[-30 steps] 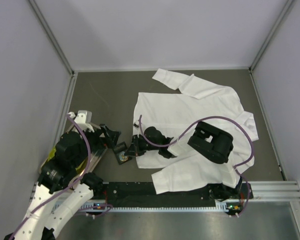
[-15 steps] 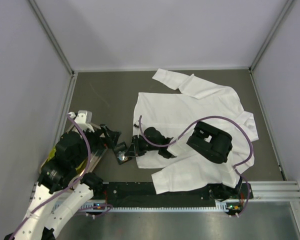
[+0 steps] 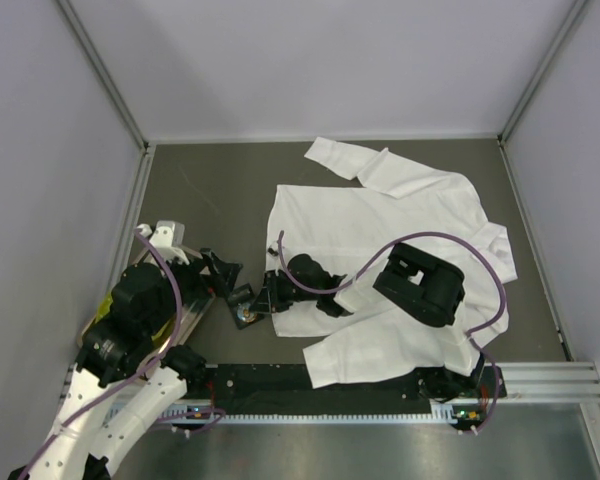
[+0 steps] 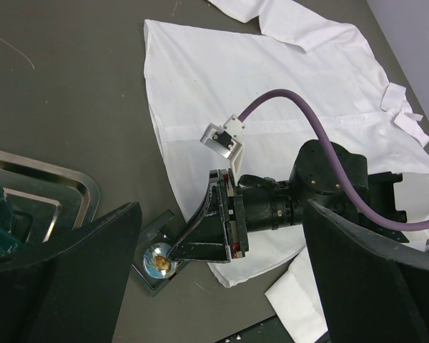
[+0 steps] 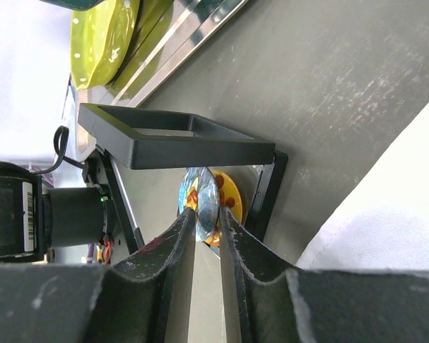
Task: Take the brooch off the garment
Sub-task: Place the brooch in the brooch box.
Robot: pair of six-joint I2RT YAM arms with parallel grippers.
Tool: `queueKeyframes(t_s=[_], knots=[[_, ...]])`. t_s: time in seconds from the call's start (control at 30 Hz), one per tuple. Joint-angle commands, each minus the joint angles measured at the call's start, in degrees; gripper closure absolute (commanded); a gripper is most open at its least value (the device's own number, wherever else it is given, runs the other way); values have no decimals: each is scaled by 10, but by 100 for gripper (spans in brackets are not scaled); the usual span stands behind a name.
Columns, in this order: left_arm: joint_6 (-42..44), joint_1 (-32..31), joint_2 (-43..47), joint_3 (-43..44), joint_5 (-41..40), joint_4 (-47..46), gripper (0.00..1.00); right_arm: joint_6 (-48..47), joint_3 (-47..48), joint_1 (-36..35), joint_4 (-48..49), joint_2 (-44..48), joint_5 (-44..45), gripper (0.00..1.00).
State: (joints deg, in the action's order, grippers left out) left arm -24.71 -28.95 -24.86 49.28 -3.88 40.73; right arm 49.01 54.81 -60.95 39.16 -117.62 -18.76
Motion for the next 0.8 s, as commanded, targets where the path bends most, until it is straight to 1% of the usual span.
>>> queueKeyframes(t_s=[0.0, 0.23, 0.77], knots=[[6, -2, 7, -5, 6, -26, 1, -10, 11, 0, 0, 20, 9, 79], [5, -2, 9, -5, 5, -26, 1, -16, 3, 0, -14, 36, 21, 76], [5, -1, 13, -8, 2, -28, 1, -23, -24, -1, -23, 85, 29, 75]])
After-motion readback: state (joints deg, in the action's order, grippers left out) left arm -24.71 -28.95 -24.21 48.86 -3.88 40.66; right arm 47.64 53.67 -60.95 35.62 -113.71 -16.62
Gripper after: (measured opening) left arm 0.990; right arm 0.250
